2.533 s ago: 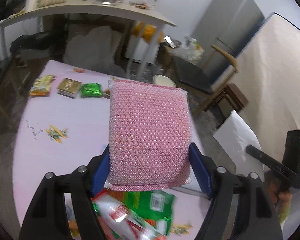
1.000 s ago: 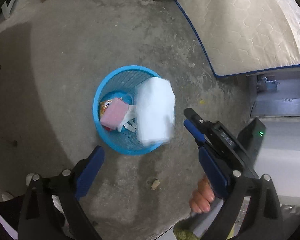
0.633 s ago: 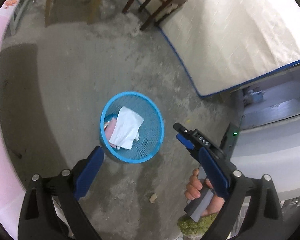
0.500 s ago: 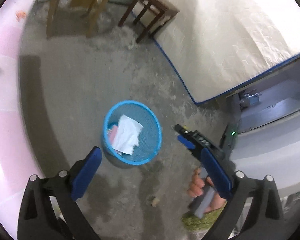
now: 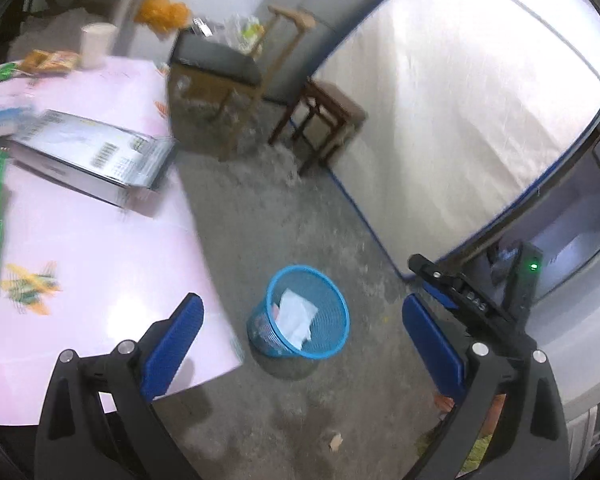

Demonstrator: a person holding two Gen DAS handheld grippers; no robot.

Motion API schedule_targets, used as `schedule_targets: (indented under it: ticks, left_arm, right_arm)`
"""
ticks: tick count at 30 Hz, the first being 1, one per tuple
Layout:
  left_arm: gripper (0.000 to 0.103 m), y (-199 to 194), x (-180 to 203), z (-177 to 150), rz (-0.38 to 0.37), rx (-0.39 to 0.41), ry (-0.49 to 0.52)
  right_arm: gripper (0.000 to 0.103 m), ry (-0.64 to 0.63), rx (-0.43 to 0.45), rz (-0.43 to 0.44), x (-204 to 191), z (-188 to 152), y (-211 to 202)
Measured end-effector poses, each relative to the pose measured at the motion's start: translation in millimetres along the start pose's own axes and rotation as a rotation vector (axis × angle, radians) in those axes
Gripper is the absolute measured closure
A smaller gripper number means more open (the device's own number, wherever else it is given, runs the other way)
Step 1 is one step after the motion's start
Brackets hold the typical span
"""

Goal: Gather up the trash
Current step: 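Move both tools back over the table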

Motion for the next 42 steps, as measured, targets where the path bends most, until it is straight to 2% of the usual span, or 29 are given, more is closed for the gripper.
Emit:
schedule_targets:
  ticks: [2, 8, 14, 18, 21, 24, 25, 29, 33, 37, 39, 40, 42]
  left_arm:
    - [0.006, -27, -16, 5, -0.002, 0.063, -0.005]
    - [0.006, -89, -61, 17, -0.008, 0.178, -0.037]
    - [0.006, -137, -107, 25, -0.015, 0.275, -0.065]
    - [0.006, -168, -139, 38, -0.019, 0.311, -0.087]
    - [0.006, -191, -162, 53, 0.018, 0.35, -0.097]
    - [0.006, -210, -188, 75, 0.042, 0.369, -0.136]
    - [0.006, -214, -195, 83, 0.053, 0.37, -0.155]
    - [0.006, -222, -228, 125, 0.087, 0.35, -0.221]
    - [0.006, -209, -249, 174, 0.054, 0.285, -0.267]
    - [0.006, -177, -276, 227, -0.039, 0.181, -0.35]
    - [0.006, -155, -294, 250, -0.058, 0.122, -0.422]
    - [0.006, -139, -303, 262, -0.065, 0.083, -0.45]
    - [0.006, -117, -317, 279, -0.02, 0.047, -0.483]
  right_arm:
    - [0.008, -0.053, 0.025, -0.012, -29, 4, -10]
    - [0.008, -0.154, 0.032, -0.071, -99, 11, -17]
    - [0.008, -0.247, 0.02, -0.076, -171, 7, -13]
    - [0.008, -0.319, 0.029, -0.001, -211, 13, -4]
    - [0.008, -0.367, 0.018, 0.08, -239, 21, 1]
    - [0.008, -0.372, -0.007, 0.182, -263, 29, 8]
    - [0.008, -0.358, -0.021, 0.242, -270, 32, 12]
    - [0.008, -0.313, -0.082, 0.37, -293, 38, 30]
    - [0.008, -0.308, -0.126, 0.445, -315, 42, 47]
    - [0.008, -0.302, -0.148, 0.484, -322, 46, 58]
    - [0.008, -0.287, -0.166, 0.498, -323, 45, 64]
    - [0.008, -0.279, -0.179, 0.506, -323, 43, 68]
    - [0.008, -0.272, -0.199, 0.517, -321, 41, 74]
Point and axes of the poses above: each gripper's, at about its wrist camera, not at the fingertips, and y roughly the way its jaws point, x to its right, z to its top, the point moved 4 cm from there along y, roughly the way its jaws point, and after that the axes turned 11 degrees about -y, right-handed, at the moved point
